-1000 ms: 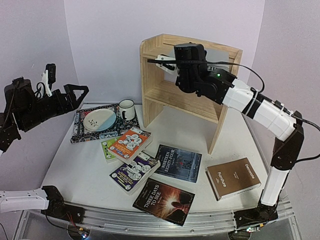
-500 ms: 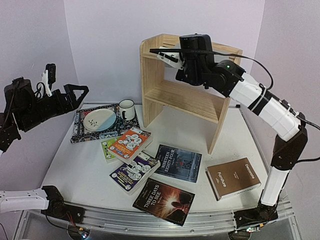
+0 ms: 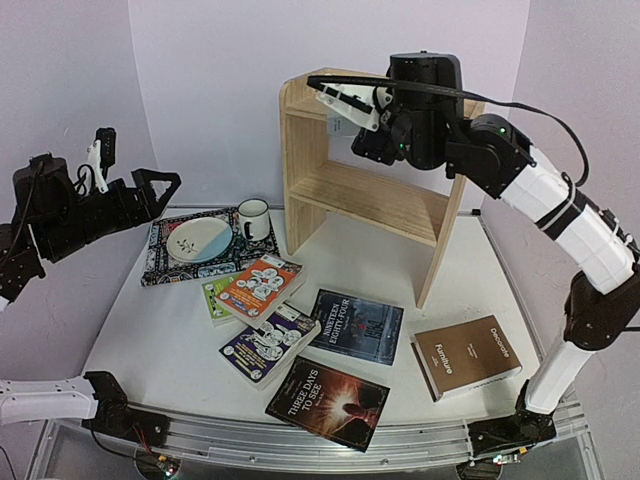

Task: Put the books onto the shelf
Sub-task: Adjust the book on the shelf.

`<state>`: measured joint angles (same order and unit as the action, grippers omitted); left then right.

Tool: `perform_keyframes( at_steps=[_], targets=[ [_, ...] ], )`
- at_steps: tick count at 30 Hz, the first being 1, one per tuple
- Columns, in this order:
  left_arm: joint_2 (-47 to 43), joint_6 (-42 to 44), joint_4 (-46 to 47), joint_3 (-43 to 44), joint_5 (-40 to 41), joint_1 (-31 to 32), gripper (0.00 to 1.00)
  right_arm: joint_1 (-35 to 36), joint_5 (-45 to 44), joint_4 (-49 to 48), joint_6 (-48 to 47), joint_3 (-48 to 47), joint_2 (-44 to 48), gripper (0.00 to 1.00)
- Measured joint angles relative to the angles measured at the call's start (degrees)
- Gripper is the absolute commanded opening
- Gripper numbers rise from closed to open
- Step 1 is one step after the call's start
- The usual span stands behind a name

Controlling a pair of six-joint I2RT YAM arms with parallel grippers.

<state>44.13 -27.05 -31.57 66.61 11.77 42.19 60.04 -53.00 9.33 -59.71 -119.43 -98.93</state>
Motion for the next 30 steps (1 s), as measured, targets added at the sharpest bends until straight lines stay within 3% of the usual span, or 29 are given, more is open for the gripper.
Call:
perform_keyframes(
  at_steps=[5,13,18,30],
  targets=[
    [0.18,0.00,0.00,0.00,0.00,0.00,0.99,0.17,0.56,-0.08,0.37,2.35,2.32,0.98],
    [0.22,-0.02,0.00,0.00,0.00,0.00,1.00,0.27,10.26,2.98,7.84,6.06,5.44,0.98],
    [0.43,-0.16,0.00,0.00,-0.02,0.00,0.99,0.13,12.00,2.80,8.55,6.18,6.35,0.98],
    [0.51,-0.52,0.00,0.00,-0.02,0.00,0.99,-3.96,13.03,2.59,7.56,3.55,2.50,0.88]
  ],
)
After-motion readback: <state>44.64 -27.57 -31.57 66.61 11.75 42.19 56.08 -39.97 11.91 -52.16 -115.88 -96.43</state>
